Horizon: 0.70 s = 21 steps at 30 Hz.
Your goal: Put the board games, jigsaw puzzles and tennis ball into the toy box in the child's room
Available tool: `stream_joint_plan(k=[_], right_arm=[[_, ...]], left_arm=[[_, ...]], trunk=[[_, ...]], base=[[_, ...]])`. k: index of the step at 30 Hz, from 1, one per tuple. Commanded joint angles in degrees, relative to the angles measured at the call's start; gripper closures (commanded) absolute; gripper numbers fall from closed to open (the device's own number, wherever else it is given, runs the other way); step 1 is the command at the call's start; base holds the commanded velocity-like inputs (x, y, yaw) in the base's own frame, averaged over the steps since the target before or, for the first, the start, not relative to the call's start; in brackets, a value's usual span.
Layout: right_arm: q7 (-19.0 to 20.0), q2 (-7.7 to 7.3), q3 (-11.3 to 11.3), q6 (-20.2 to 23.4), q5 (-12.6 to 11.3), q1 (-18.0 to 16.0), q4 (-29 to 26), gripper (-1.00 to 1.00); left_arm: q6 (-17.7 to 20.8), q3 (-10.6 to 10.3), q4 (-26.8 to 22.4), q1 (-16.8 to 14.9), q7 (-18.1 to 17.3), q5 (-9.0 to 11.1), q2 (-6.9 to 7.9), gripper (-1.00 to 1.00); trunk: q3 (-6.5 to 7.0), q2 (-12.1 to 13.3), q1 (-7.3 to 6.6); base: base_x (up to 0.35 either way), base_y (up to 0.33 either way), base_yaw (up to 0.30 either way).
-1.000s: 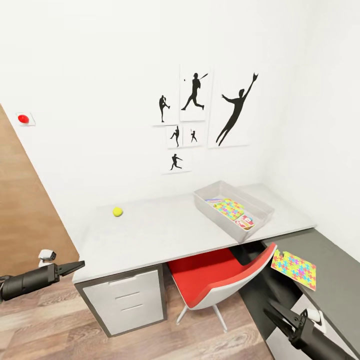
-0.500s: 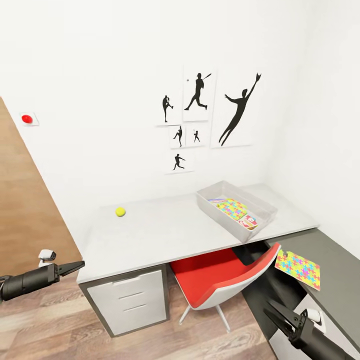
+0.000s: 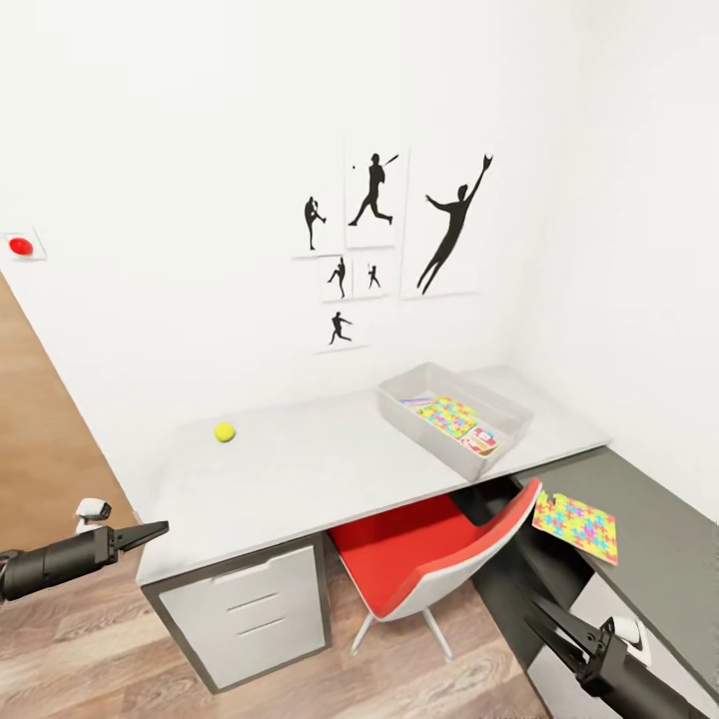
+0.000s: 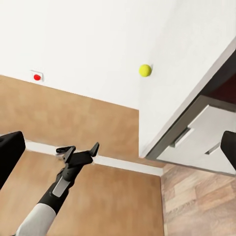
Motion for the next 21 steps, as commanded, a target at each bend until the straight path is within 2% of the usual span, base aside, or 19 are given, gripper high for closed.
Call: stream_joint_plan(k=[1,21], right_arm=[[0.1,0.00,0.0,0.2,0.0,0.0,0.0,-1.00],[-0.2,0.22,0.0,-0.4,0.3,-0.1,0.1,-1.00]], left_arm=[[0.6,0.0,0.0,0.0,-0.2,0.0,0.02,-1.00],[1.5,0.0,-0.4,0.0,-0.2,-0.1,0.04,-1.00]], trunk=[[-0.06,-0.1,0.04],[0.30,-0.1,0.04]], base=[[0.000,0.129,-0.165],[0.000,0.019,-0.049]])
